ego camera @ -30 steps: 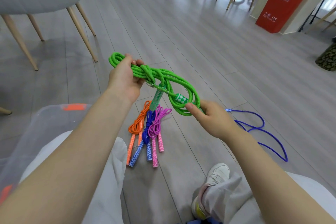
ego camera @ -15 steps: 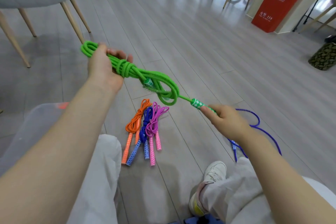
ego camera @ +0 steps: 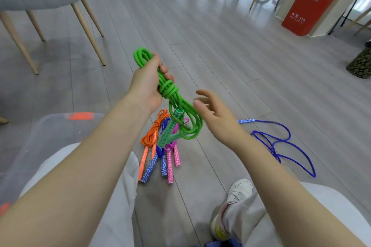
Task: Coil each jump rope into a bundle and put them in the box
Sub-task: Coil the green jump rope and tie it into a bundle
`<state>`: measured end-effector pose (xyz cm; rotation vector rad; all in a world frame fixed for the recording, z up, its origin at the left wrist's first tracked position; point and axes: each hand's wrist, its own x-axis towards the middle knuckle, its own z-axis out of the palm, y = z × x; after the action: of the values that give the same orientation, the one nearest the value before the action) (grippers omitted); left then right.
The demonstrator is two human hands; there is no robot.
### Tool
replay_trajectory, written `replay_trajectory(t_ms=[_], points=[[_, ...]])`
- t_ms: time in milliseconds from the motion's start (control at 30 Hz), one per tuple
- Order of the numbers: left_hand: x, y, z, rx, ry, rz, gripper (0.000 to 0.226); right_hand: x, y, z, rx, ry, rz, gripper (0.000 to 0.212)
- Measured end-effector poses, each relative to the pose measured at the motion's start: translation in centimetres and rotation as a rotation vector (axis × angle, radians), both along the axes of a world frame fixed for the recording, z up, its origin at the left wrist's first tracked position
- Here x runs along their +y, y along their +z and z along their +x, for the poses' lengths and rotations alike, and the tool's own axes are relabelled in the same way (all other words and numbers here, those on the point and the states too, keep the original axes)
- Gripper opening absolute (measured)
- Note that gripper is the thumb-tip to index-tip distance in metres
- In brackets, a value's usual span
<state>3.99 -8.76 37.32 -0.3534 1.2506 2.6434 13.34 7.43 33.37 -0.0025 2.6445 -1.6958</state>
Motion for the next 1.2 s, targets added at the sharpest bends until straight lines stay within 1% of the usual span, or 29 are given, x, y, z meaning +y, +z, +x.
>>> replay_trajectory(t_ms=[33, 67, 100, 133, 167, 200, 300, 400, 467, 533, 633, 700, 733, 800, 833, 867, 933, 1000, 1100, 1200], points=[[0.3, -0.2, 0.1, 0.008, -0.026, -0.029, 0.032, -0.6, 0.3, 0.1, 0.01, 0.042, 0.044, 0.05], [0.6, -0.3, 0.2, 0.02, -0.053, -0.054, 0.03, -1.2, 0.4, 0.3, 0.016, 0.08, 0.144, 0.06], [0.8, -0.4, 0.4, 0.035, -0.082, -0.07, 0.029, -1.8, 0.4, 0.4, 0.035, 0.1, 0.268, 0.065], [0.9, -0.4, 0.6, 0.053, -0.112, -0.079, 0.029, -2.3, 0.2, 0.3, 0.062, 0.096, 0.382, 0.065], [1.0, -0.4, 0.8, 0.074, -0.143, -0.094, 0.03, -2.7, 0.1, 0.2, 0.088, 0.073, 0.457, 0.06], [1.0, -0.4, 0.9, 0.098, -0.176, -0.117, 0.031, -2.9, 0.0, 0.0, 0.097, 0.039, 0.48, 0.052], [1.0, -0.5, 1.4, 0.141, -0.242, -0.151, 0.03, -2.9, -0.1, -0.9, 0.034, -0.04, 0.397, 0.027], [1.0, -0.7, 1.4, 0.148, -0.237, -0.107, 0.023, -2.2, 0.0, -1.6, -0.018, -0.02, 0.331, 0.021], [1.0, -1.0, 1.3, 0.172, -0.267, -0.145, 0.019, -1.6, 0.1, -1.8, -0.041, -0.017, 0.26, 0.017], [1.1, -1.4, 1.5, 0.221, -0.372, -0.285, 0.025, -1.1, 0.5, -1.9, -0.067, -0.031, 0.096, 0.013], [1.7, -2.3, 2.7, 0.305, -0.621, -0.529, 0.043, 0.1, 1.6, -2.1, -0.088, -0.094, -0.251, 0.015], [1.9, -2.6, 3.6, 0.317, -0.748, -0.619, 0.043, 0.9, 2.5, -2.2, -0.08, -0.145, -0.359, 0.021], [1.8, -2.7, 3.8, 0.325, -0.792, -0.689, 0.045, 1.3, 2.8, -2.2, -0.075, -0.17, -0.387, 0.023], [1.6, -3.0, 3.9, 0.371, -0.84, -0.901, 0.06, 2.0, 3.1, -2.2, -0.069, -0.217, -0.436, 0.023], [1.6, -3.2, 3.9, 0.391, -0.848, -0.976, 0.063, 2.2, 3.0, -2.1, -0.069, -0.244, -0.451, 0.022], [1.8, -3.3, 4.1, 0.409, -0.851, -1.009, 0.06, 2.3, 2.8, -2.2, -0.07, -0.275, -0.454, 0.021], [2.3, -4.0, 4.5, 0.42, -0.856, -0.998, 0.05, 2.3, 2.3, -2.3, -0.069, -0.337, -0.441, 0.018], [2.7, -4.7, 4.9, 0.402, -0.877, -0.982, 0.047, 2.3, 1.4, -2.6, -0.073, -0.393, -0.425, 0.015], [3.1, -6.2, 4.7, 0.446, -0.905, -1.06, 0.044, 2.3, 0.0, -3.0, -0.113, -0.488, -0.419, 0.013], [3.5, -7.2, 4.8, 0.459, -0.851, -1.096, 0.037, 2.9, -1.1, -3.5, -0.164, -0.545, -0.463, 0.014]])
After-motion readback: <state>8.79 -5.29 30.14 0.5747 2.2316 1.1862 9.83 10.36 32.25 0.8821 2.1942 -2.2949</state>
